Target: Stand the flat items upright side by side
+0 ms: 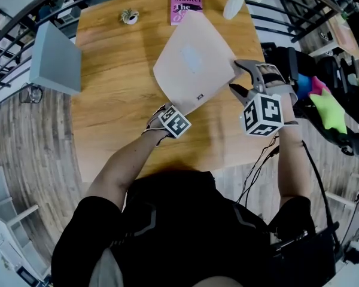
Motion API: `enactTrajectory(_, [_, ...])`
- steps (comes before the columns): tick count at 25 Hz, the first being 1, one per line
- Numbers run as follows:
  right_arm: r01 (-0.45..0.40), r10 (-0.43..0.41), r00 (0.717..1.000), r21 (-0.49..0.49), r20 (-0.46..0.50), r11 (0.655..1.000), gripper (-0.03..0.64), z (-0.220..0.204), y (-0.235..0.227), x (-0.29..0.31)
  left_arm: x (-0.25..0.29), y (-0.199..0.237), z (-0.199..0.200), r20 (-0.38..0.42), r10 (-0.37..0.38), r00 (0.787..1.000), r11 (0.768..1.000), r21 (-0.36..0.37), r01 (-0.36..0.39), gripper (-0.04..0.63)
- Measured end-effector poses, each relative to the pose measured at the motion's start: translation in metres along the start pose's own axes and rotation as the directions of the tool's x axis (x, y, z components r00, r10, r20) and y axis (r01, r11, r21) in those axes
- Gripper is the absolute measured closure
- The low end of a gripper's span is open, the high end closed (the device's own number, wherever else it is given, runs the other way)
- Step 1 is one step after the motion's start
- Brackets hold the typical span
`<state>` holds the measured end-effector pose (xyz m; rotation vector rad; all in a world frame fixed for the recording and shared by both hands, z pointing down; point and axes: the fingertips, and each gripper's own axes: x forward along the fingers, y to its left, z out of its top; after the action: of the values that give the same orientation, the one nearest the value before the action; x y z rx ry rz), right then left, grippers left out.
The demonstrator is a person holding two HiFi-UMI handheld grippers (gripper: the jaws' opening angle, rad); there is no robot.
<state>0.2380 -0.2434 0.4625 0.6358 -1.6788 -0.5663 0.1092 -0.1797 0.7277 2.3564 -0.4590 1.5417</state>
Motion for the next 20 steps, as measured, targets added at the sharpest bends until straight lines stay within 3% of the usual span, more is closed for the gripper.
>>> enactTrajectory(2, [0.000, 0.001, 1.000, -0.042, 0.007, 0.999, 0.302, 0.010, -0.003, -0.002, -0.001, -0.002, -0.002, -0.018, -0.017, 1.000, 0.999, 0.027, 0.017, 0.318])
enactTrajectory(5, [-0.014, 0.016, 1.000, -0.131, 0.017, 0.991, 0.329, 0.024, -0.002, -0.003, 0.000, -0.008, -0.002, -0.062, -0.038, 0.997, 0.991, 0.127, 0.046, 0.308])
enactTrajectory(7, [-0.005, 0.009, 1.000, -0.185, 0.019, 0.983, 0.336, 0.032, 0.000, -0.002, 0.002, -0.014, 0.000, -0.077, -0.050, 0.996, 0.988, 0.140, 0.060, 0.308])
enactTrajectory(13, [0.009, 0.001, 0.999, -0.226, 0.042, 0.974, 0.334, 0.054, 0.002, -0.005, -0.012, -0.011, 0.006, 0.001, -0.086, 0.996, 0.996, 0.035, 0.085, 0.301])
enactTrajectory(20, [0.004, 0.025, 0.991, -0.220, 0.130, 0.975, 0.337, 0.091, 0.014, -0.016, -0.059, -0.015, 0.023, 0.214, -0.096, 0.972, 0.991, -0.076, 0.114, 0.301])
